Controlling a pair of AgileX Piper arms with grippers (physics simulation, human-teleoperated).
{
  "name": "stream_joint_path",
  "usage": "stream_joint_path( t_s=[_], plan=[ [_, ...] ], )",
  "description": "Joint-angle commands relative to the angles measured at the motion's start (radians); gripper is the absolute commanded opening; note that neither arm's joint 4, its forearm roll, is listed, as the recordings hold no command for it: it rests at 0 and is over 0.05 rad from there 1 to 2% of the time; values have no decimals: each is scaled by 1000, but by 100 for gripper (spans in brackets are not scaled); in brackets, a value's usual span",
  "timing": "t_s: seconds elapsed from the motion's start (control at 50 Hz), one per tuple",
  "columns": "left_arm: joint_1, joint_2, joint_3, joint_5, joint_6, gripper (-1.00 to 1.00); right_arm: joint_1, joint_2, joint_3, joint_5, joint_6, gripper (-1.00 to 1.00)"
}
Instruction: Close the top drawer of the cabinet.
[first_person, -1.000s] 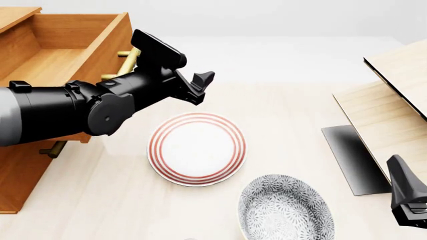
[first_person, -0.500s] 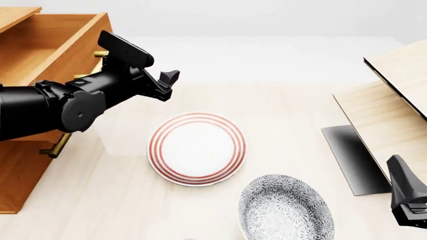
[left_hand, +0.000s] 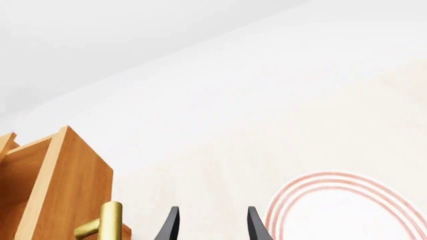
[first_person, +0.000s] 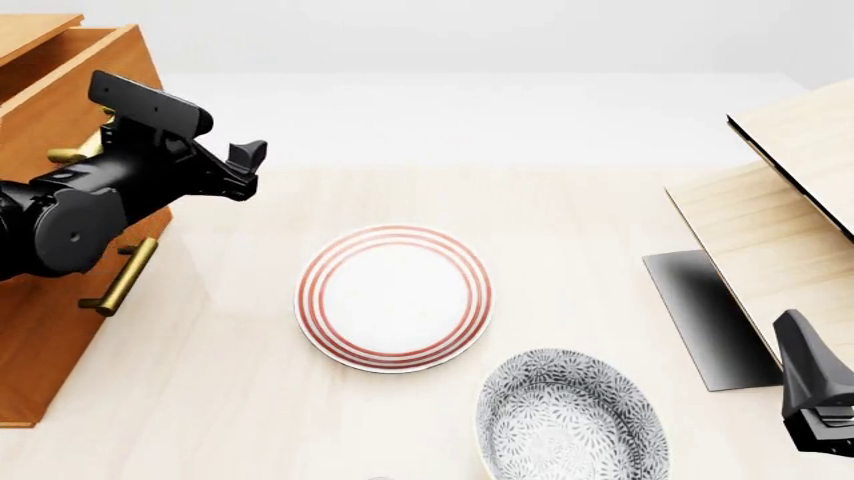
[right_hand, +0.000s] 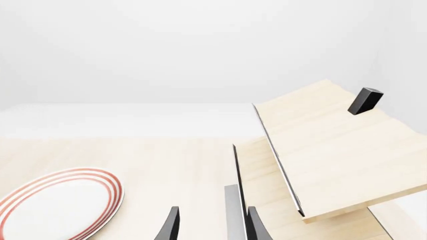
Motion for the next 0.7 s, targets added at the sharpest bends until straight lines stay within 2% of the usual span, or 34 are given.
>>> stream_joint_path(
  t_s=[0.02,0.24,0.4,0.54,0.7],
  plan=[
    [106,-59,52,12,5,100,0,0,0,0,0,100],
    [187,-126,70,45,31,100,-1,-2,0,1,-1,100],
    [303,-172,72,67,47,100,-1,-3,0,2,-1,100],
    [370,-186,59,78,45,100,-1,-2,0,3,0,100],
    [452,-183,56,71,77,100,-1,-2,0,2,-1,100]
  ],
)
